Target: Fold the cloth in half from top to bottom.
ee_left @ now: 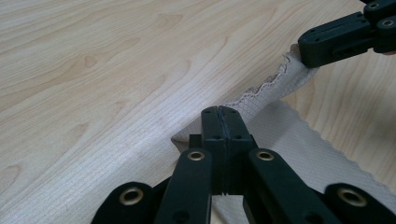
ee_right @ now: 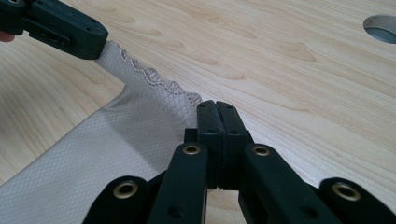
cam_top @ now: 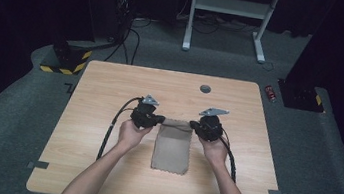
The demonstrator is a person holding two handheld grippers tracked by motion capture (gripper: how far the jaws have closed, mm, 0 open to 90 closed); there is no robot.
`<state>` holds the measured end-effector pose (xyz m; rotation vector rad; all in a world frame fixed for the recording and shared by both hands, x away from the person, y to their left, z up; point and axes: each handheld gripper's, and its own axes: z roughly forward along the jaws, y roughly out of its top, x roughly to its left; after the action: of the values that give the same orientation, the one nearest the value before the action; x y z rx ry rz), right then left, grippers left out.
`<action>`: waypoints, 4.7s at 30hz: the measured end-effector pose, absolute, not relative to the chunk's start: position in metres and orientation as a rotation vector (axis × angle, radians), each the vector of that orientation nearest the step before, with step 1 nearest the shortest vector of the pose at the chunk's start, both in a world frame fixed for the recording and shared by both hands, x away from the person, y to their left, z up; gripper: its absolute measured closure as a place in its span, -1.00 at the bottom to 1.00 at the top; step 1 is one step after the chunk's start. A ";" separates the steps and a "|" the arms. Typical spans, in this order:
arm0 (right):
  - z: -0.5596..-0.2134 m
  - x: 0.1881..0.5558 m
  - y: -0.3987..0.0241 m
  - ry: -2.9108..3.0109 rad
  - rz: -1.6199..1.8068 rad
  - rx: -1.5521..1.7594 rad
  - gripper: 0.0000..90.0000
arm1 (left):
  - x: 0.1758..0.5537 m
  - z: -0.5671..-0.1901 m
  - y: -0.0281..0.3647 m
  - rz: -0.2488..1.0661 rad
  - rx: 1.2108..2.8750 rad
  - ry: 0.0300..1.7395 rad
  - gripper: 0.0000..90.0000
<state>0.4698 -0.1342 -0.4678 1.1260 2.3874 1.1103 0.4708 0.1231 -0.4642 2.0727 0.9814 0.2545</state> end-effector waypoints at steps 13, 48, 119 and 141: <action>-0.465 0.456 -0.138 2.394 1.143 1.089 0.99 | 0.457 -0.465 0.125 0.235 2.079 0.946 1.00; -0.471 0.422 -0.146 2.434 1.213 1.021 0.99 | 0.422 -0.466 0.127 0.244 2.096 0.880 1.00; -0.499 0.352 -0.161 2.507 1.325 0.992 0.77 | 0.351 -0.495 0.140 0.185 2.086 0.853 0.81; -0.519 0.337 -0.148 2.556 1.118 0.922 0.54 | 0.346 -0.514 0.134 0.261 2.221 0.894 0.30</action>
<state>0.3367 -0.1482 -0.5189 0.9217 2.5557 1.1181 0.3459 0.1340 -0.5137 2.2205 0.8940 0.2611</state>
